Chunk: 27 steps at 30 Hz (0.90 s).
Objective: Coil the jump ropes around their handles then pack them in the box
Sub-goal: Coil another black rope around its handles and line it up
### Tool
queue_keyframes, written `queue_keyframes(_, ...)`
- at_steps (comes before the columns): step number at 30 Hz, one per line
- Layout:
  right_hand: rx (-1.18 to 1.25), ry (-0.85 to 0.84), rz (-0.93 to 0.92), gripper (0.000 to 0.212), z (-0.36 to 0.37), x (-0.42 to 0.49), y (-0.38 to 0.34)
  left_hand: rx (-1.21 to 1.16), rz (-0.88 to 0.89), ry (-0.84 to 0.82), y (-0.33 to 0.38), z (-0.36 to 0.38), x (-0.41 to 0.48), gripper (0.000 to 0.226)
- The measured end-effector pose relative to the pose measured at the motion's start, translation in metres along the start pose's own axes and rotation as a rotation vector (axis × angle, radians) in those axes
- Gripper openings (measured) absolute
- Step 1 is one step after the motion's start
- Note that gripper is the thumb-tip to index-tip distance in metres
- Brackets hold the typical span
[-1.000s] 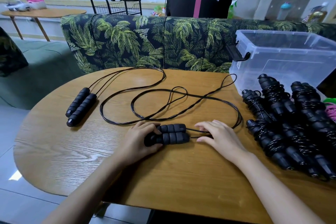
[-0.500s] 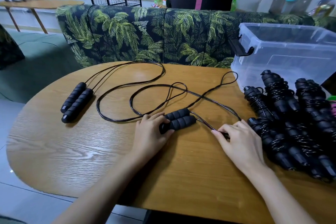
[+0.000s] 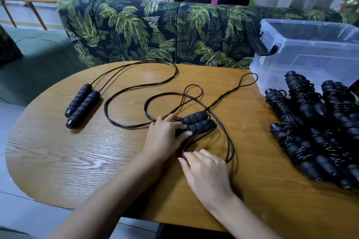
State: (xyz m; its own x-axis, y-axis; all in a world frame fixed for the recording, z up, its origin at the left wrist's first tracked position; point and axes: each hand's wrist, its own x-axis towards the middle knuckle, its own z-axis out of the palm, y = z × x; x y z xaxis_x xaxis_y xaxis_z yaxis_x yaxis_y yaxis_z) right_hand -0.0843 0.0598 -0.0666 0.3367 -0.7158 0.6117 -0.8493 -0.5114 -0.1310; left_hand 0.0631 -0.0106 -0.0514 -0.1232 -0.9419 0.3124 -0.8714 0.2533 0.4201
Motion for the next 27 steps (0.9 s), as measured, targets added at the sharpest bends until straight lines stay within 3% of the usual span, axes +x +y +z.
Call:
queue_keyframes(4, -0.007, -0.039, -0.055, 0.030, 0.004, 0.000, -0.011, -0.001, -0.020, -0.248, 0.009, -0.024, 0.007, 0.076)
queue_keyframes(6, -0.003, -0.069, -0.083, 0.031, 0.005, 0.001, -0.018, 0.104, 0.030, -0.326, 0.013, -0.029, 0.009, 0.083)
queue_keyframes(9, -0.003, -0.061, -0.151, 0.030, 0.001, 0.004, -0.011, 0.212, 0.107, -0.298, 0.010, -0.029, 0.013, 0.058)
queue_keyframes(14, 0.032, -0.089, -0.248, 0.032, -0.017, 0.016, 0.059, 0.040, 0.106, -0.206, -0.001, -0.026, 0.015, 0.036)
queue_keyframes(18, 0.157, -0.312, -0.092, 0.033, -0.027, 0.031, 0.098, -0.079, 0.069, -0.173, -0.010, -0.018, 0.010, 0.036)
queue_keyframes(21, 0.253, -0.460, 0.115, 0.016, -0.028, 0.040, 0.117, -0.142, 0.012, -0.186, -0.013, -0.016, 0.010, 0.056)
queue_keyframes(23, 0.292, -0.496, 0.208, 0.004, -0.030, 0.046, 0.126, -0.146, 0.004, -0.196, -0.014, -0.015, 0.011, 0.069)
queue_keyframes(27, 0.278, -0.509, 0.233, 0.017, -0.026, 0.048, 0.136, -0.031, 0.083, -0.255, -0.010, -0.014, 0.015, 0.072)
